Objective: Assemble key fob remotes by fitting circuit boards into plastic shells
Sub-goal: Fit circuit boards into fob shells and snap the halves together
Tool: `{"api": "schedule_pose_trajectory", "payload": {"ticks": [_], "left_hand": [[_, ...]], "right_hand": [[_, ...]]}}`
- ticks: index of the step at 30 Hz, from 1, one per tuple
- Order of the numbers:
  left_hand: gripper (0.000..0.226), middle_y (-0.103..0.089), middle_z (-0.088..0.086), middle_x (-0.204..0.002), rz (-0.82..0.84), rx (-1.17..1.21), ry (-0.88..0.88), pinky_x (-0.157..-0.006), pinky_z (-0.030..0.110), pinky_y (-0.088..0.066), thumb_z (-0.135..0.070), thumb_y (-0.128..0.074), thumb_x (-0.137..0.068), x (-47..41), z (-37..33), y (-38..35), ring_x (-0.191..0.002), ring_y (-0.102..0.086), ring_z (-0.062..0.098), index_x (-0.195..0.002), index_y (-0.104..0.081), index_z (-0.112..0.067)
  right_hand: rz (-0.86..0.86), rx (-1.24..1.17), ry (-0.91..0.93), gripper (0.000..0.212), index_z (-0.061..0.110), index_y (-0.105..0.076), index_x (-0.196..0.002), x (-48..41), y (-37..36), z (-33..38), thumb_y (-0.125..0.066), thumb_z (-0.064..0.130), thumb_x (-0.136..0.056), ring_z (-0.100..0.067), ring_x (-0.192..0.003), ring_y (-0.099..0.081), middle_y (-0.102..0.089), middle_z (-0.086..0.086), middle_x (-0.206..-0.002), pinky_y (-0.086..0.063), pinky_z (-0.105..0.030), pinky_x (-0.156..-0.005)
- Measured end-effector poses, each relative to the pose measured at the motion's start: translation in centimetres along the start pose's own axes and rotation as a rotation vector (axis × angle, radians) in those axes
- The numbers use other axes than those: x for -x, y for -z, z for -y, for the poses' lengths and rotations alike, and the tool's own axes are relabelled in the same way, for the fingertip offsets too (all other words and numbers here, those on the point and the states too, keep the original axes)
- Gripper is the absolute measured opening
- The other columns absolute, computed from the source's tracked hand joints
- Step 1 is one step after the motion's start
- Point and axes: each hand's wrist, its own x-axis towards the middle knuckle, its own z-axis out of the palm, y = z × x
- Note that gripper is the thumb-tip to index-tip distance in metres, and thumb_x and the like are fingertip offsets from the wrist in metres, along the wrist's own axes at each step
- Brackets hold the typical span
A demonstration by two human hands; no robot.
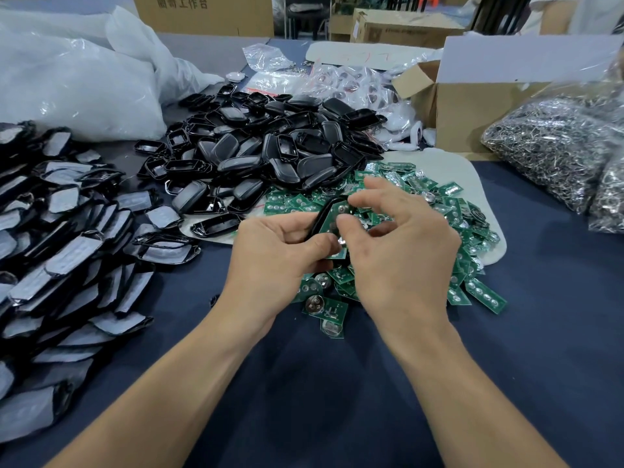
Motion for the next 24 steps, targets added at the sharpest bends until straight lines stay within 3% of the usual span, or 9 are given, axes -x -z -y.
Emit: {"api": "schedule_pose_trajectory", "payload": {"ticks": [4, 6, 9, 13, 16, 24], "left_hand": [[0.031, -0.081, 0.007, -0.097, 0.055, 0.014, 0.038, -0.072, 0.026, -0.062, 0.007, -0.072, -0.089, -0.1, 0.0, 0.0, -0.089, -0.078, 0.020, -0.111, -0.078, -0.015], [0.035, -0.081, 0.005, -0.099, 0.091, 0.044, 0.057, -0.073, 0.025, -0.061, 0.011, -0.067, -0.092, -0.2, -0.1, 0.0, -0.092, -0.078, 0.016, -0.114, -0.076, -0.015], [0.035, -0.081, 0.005, -0.099, 0.109, 0.072, 0.072, -0.072, 0.022, -0.060, 0.013, -0.064, -0.092, -0.3, -0.4, 0.3, -0.092, -0.077, 0.013, -0.111, -0.075, -0.015], [0.034, -0.081, 0.008, -0.102, 0.108, 0.056, 0.091, -0.069, 0.023, -0.060, 0.012, -0.066, -0.091, -0.3, -0.6, 0.5, -0.093, -0.078, 0.019, -0.113, -0.075, -0.011], [0.034, -0.081, 0.008, -0.100, 0.099, 0.010, 0.101, -0.069, 0.024, -0.061, 0.012, -0.067, -0.091, -0.3, -0.6, 0.5, -0.092, -0.079, 0.020, -0.116, -0.075, -0.009], [0.032, -0.081, 0.005, -0.094, 0.117, -0.078, 0.099, -0.069, 0.023, -0.061, 0.010, -0.066, -0.090, -0.1, -0.7, 0.5, -0.088, -0.079, 0.016, -0.107, -0.079, -0.015]], "right_hand": [[0.009, -0.184, -0.174, 0.020, 0.033, -0.072, -0.071, -0.9, 0.3, -0.7, -0.086, 0.018, -0.077, -0.003, -0.067, -0.065, -0.075, 0.015, -0.087, -0.052, -0.014, -0.062], [0.002, -0.217, -0.203, 0.017, 0.031, -0.073, -0.070, -1.2, 0.4, -1.0, -0.085, 0.020, -0.076, -0.006, -0.062, -0.064, -0.074, 0.011, -0.079, -0.051, -0.014, -0.059], [0.025, -0.252, -0.241, 0.012, 0.031, -0.075, -0.076, -1.5, 0.3, -1.4, -0.084, 0.023, -0.074, -0.010, -0.065, -0.066, -0.074, 0.009, -0.077, -0.053, -0.021, -0.060], [0.084, -0.207, -0.195, 0.012, 0.030, -0.073, -0.075, -1.8, 0.5, -1.8, -0.083, 0.024, -0.077, -0.004, -0.068, -0.062, -0.071, 0.016, -0.075, -0.049, -0.021, -0.064], [0.126, -0.104, -0.118, 0.015, 0.031, -0.068, -0.074, -1.7, 0.7, -1.5, -0.080, 0.025, -0.081, -0.002, -0.065, -0.055, -0.063, 0.026, -0.073, -0.040, -0.013, -0.061], [0.198, -0.074, -0.064, 0.018, 0.026, -0.067, -0.075, -1.6, 0.8, -1.2, -0.077, 0.016, -0.086, -0.006, -0.058, -0.057, -0.067, 0.008, -0.071, -0.045, -0.014, -0.056]]}}
